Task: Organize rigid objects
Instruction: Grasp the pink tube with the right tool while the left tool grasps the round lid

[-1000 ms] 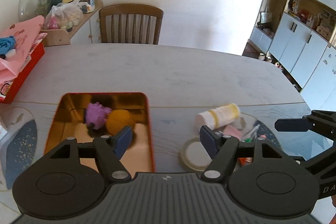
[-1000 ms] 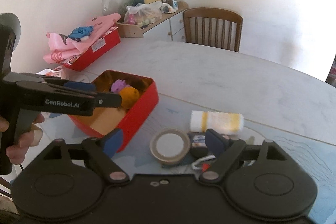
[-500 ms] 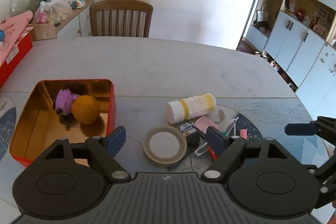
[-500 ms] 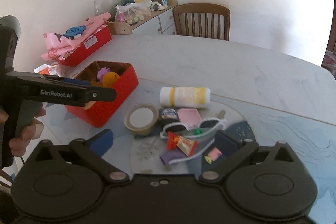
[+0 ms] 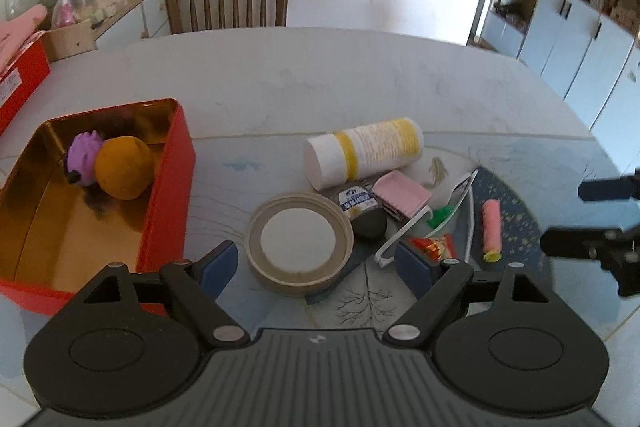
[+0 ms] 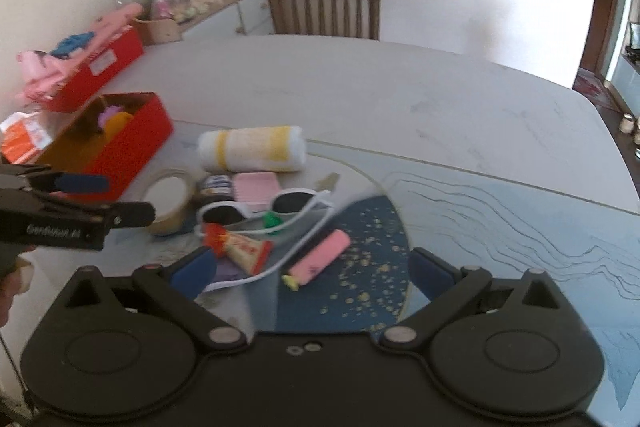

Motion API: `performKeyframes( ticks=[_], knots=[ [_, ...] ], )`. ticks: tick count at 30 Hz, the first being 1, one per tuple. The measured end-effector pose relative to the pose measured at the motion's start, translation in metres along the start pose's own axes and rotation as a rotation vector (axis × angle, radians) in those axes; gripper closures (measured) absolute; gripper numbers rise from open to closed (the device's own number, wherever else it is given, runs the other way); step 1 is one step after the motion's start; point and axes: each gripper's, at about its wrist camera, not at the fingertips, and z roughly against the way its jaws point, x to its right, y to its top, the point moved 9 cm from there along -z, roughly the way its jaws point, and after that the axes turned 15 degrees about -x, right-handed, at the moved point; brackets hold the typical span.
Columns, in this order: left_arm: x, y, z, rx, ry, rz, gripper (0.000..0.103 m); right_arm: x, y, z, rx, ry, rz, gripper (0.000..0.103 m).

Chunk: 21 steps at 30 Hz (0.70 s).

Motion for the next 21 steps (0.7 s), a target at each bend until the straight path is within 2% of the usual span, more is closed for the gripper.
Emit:
performKeyframes(
  ticks=[4, 6, 11, 15, 19, 21],
  knots=[
    [-0.002, 0.002, -0.014, -0.016, 0.007, 0.012, 0.017, 0.004, 0.003, -0.017, -0.025, -0.027, -0.005, 0.009],
    [-0.005, 0.003, -0.021, -0.026, 0.018, 0.014, 0.017, 0.006, 0.005, -0.025, -0.033, -0.048, -0.007, 0.016],
    [-0.01, 0.005, -0.034, -0.047, 0.021, 0.032, 0.017, 0.009, 0.009, -0.043, -0.07, -0.047, -0.024, 0.028],
    [-0.013, 0.007, -0.042, -0.055, 0.022, 0.036, 0.017, 0.012, 0.01, -0.052, -0.097, -0.043, -0.038, 0.042],
    [-0.013, 0.01, -0.048, -0.058, 0.022, 0.036, 0.017, 0.01, 0.009, -0.057, -0.113, -0.042, -0.025, 0.048],
    [-0.013, 0.012, -0.05, -0.059, 0.029, 0.031, 0.017, 0.009, 0.008, -0.059, -0.118, -0.05, -0.003, 0.054]
  ],
)
